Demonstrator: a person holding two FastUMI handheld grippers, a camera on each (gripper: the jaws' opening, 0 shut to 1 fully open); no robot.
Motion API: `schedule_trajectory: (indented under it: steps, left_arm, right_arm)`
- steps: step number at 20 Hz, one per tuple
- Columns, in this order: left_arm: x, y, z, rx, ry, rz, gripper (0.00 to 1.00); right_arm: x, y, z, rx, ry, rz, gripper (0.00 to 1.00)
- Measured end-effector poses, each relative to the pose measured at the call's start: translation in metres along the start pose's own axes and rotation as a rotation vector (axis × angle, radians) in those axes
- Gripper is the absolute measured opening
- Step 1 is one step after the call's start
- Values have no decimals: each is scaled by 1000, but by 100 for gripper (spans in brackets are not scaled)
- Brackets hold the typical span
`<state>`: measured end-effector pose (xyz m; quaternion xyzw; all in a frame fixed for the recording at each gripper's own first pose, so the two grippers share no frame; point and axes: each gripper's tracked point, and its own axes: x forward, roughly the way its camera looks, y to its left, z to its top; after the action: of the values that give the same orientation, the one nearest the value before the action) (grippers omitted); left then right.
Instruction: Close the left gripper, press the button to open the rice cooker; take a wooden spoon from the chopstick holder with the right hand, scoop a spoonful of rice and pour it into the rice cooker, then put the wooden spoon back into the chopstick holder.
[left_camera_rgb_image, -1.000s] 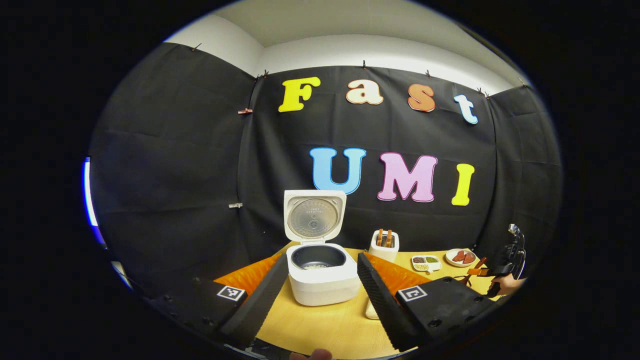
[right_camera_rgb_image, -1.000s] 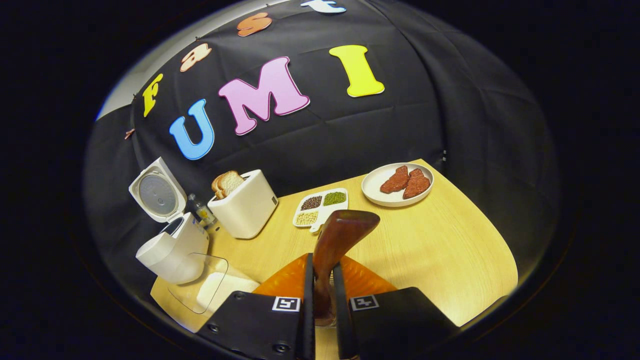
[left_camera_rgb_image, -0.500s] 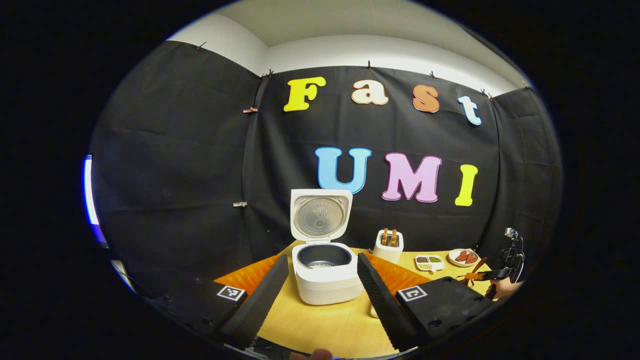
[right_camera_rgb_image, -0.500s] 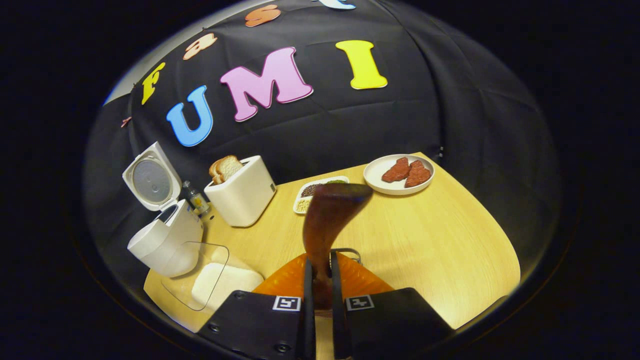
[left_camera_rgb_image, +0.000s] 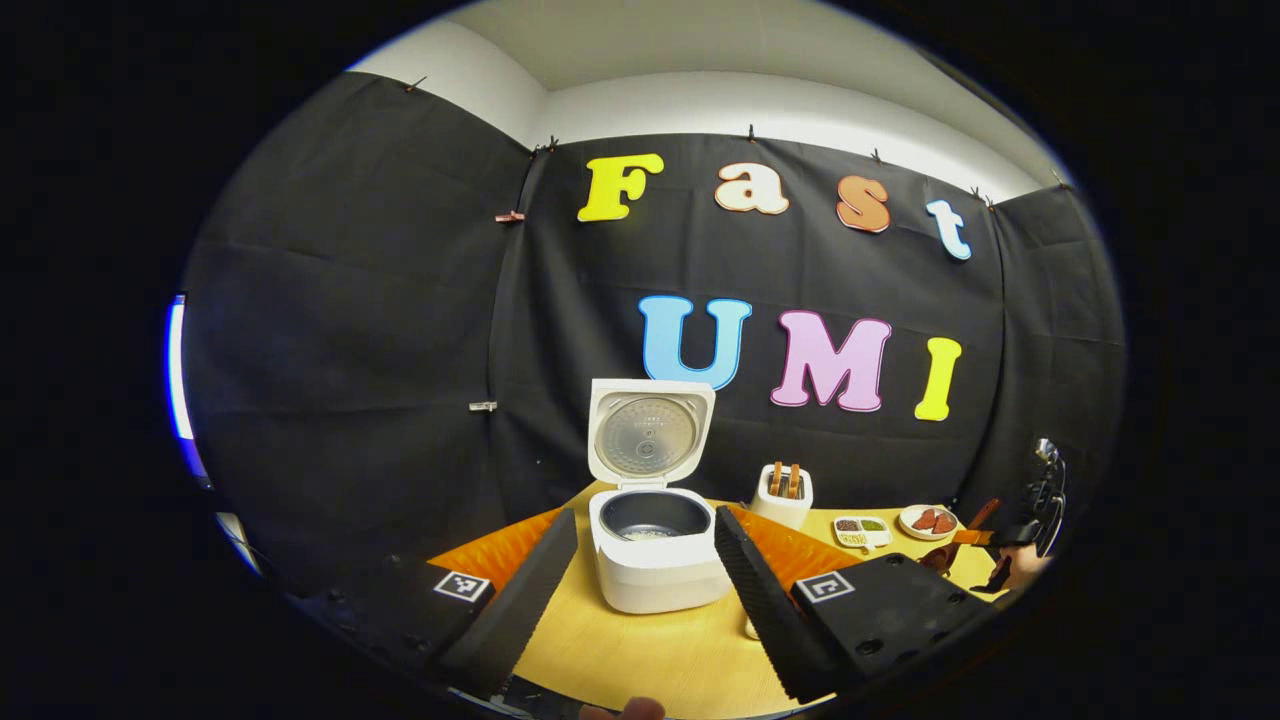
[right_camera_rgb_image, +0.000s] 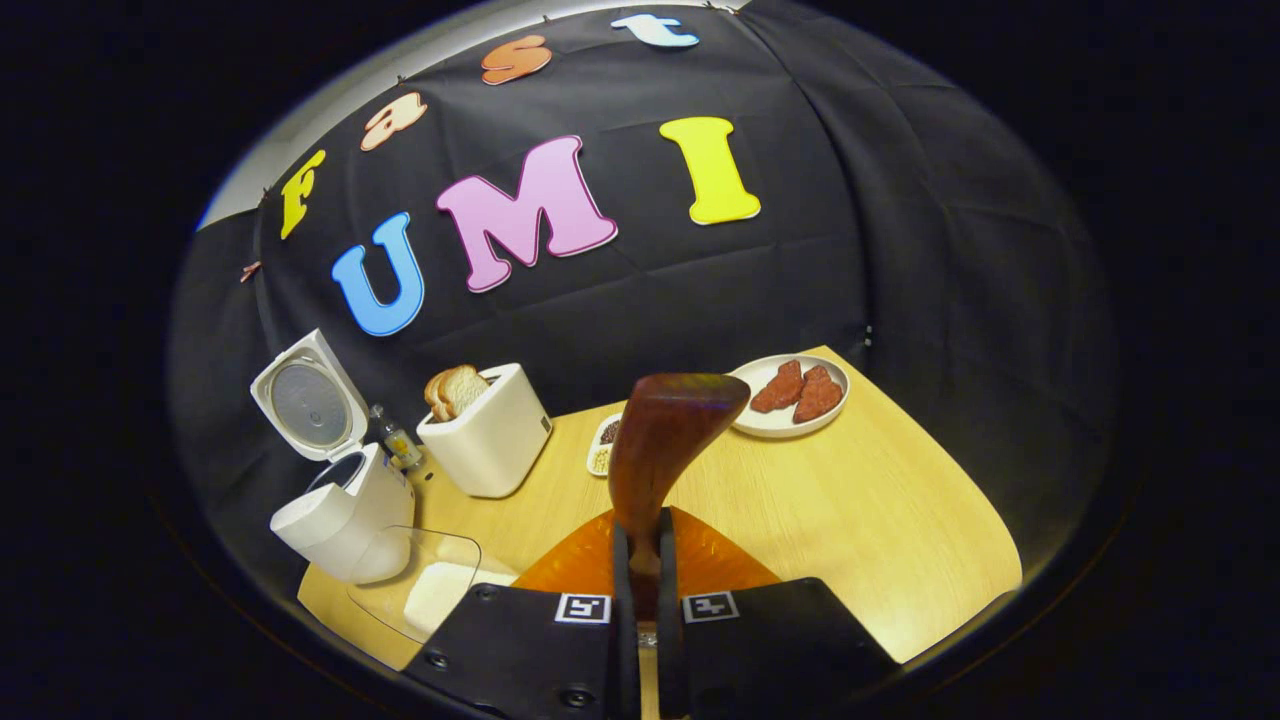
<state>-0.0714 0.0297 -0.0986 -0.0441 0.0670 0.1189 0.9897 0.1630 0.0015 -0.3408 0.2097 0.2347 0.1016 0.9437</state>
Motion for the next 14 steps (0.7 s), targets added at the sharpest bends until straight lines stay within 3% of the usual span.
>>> schedule_trajectory:
  steps: [4, 8, 12, 14]
  left_arm:
    - [2, 19, -1, -22, -5, 0, 95]
    - [9, 32, 3, -9, -28, -16, 95]
    - [16, 46, 0, -25, -31, -25, 95]
    - [19, 55, -3, -11, -30, -29, 95]
  right_arm:
    - [-18, 23, 38, -9, -65, 24, 11]
    - [-32, 73, 69, -57, -107, 87, 11]
    - [-41, 146, 71, -58, -109, 194, 11]
    - [-37, 169, 58, -118, -104, 201, 11]
